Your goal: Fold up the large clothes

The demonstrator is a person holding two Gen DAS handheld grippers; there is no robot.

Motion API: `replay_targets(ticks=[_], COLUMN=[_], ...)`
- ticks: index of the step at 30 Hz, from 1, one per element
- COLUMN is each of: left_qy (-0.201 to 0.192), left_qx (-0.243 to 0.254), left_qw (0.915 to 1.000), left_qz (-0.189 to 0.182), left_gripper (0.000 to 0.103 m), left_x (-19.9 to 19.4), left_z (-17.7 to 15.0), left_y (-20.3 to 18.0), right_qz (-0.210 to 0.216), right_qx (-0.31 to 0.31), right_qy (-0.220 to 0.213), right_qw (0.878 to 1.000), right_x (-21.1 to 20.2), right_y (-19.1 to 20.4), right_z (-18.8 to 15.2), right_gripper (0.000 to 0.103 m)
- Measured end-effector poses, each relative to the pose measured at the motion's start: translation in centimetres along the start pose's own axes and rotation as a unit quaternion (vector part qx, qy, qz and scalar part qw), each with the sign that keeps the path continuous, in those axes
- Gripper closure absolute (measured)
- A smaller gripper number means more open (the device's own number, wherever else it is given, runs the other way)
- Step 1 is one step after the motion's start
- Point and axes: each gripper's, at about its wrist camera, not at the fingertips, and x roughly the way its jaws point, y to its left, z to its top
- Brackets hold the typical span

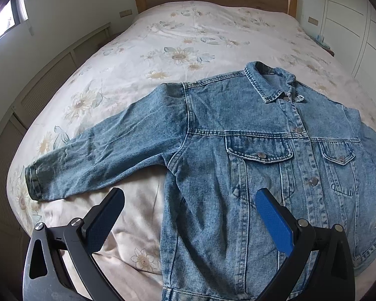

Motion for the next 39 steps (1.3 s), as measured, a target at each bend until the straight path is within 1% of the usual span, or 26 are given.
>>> replay_targets(ticks=[13, 22, 27, 30, 33, 36, 39], left_qy=[0.0, 0.002, 0.012, 0.014, 0.017, 0.025, 0.033], left_qx=[-0.007, -0.002, 0.004, 0.009, 0.019, 0.027, 0.031], left_qw=[1.0, 1.0, 0.9999, 0.9999, 0.9997, 0.9993, 0.9989], left_qz=[0.004, 0.006, -0.001, 0.002, 0.004, 0.008, 0.013], left_gripper=[0.001, 0.001, 0.001, 0.001, 0.001, 0.001, 0.001], left_x=[-0.1, 0.0, 0.7, 1.2, 1.9, 2.8, 3.9], left_z=[0.3, 0.3, 0.7, 1.2, 1.8, 2.4, 2.9], left_y=[0.5, 0.5, 0.3, 0.0, -0.3, -0.6, -0.7], right_qz=[0.002, 0.001, 0.003, -0.011, -0.026, -0.052, -0.087], right_qx=[0.001, 0.001, 0.001, 0.012, 0.045, 0.089, 0.146], right_qy=[0.001, 0.003, 0.005, -0.001, -0.007, -0.008, 0.005], right_qw=[1.0, 1.0, 1.0, 1.0, 0.999, 0.995, 0.985], right_x=[0.1, 0.5, 1.2, 2.2, 3.7, 5.8, 8.4], right_y=[-0.1, -0.2, -0.6, -2.3, -5.4, -9.7, -15.1], right_z=[0.0, 0.1, 0.4, 1.2, 2.6, 4.1, 5.3], right_gripper=[0.009, 0.008, 0.008, 0.008, 0.008, 0.008, 0.008])
